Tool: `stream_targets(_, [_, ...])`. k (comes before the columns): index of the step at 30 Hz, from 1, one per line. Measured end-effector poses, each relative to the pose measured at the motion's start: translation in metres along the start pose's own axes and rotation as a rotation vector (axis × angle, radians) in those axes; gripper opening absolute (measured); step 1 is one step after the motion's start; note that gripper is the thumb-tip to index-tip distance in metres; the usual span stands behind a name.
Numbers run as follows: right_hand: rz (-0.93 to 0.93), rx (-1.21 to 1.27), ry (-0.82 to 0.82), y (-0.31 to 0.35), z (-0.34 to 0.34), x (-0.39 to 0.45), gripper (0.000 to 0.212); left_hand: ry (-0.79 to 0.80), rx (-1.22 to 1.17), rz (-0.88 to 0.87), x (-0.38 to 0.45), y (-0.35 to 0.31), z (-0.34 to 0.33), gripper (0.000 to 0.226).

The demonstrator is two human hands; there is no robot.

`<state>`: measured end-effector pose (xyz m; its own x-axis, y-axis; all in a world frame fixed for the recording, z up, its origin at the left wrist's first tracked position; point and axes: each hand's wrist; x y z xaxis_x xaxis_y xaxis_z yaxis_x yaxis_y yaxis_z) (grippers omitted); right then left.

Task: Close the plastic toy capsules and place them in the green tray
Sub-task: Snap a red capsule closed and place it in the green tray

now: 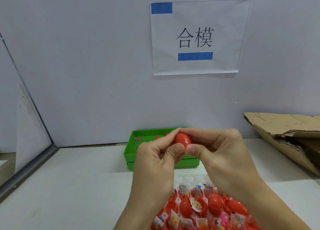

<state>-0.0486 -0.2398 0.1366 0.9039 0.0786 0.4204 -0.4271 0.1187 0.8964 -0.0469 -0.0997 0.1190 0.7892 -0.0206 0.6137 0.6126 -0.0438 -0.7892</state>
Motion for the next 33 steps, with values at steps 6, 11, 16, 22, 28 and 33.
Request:
stream_targets(6, [-0.047, 0.039, 0.064, -0.001, 0.007, 0.003, 0.027, 0.053, -0.056, 0.018, 0.001, -0.004, 0.005, 0.032])
stream_targets(11, [-0.211, 0.285, 0.173, -0.005, 0.018, 0.008, 0.032, 0.108, 0.136, -0.047, 0.0, -0.005, 0.007, 0.056])
stream_targets(16, [-0.363, 0.452, 0.272, -0.006, 0.012, 0.009, 0.034, 0.065, 0.5, -0.302, 0.002, -0.008, 0.006, 0.03])
stream_targets(22, [-0.386, 0.651, 0.32, 0.0, -0.006, 0.003, 0.041, -0.058, 0.464, -0.332, 0.0, -0.01, 0.001, 0.021])
stream_targets(28, [-0.281, 0.469, 0.19, -0.006, -0.012, 0.003, 0.042, -0.091, 0.554, -0.413, -0.002, -0.011, -0.003, 0.022])
stream_targets(33, [-0.213, 0.322, 0.158, -0.008, -0.015, 0.001, 0.041, -0.123, 0.613, -0.489, -0.003, -0.007, -0.004, 0.028])
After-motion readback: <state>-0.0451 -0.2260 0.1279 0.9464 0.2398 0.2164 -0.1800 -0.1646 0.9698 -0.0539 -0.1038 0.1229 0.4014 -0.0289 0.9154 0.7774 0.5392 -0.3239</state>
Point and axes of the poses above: each hand's wrist, its own x-axis towards the middle knuckle, its own z-axis out of the back of the hand, y = z × x, and after that the axes turned 8 degrees about -z, right-handed
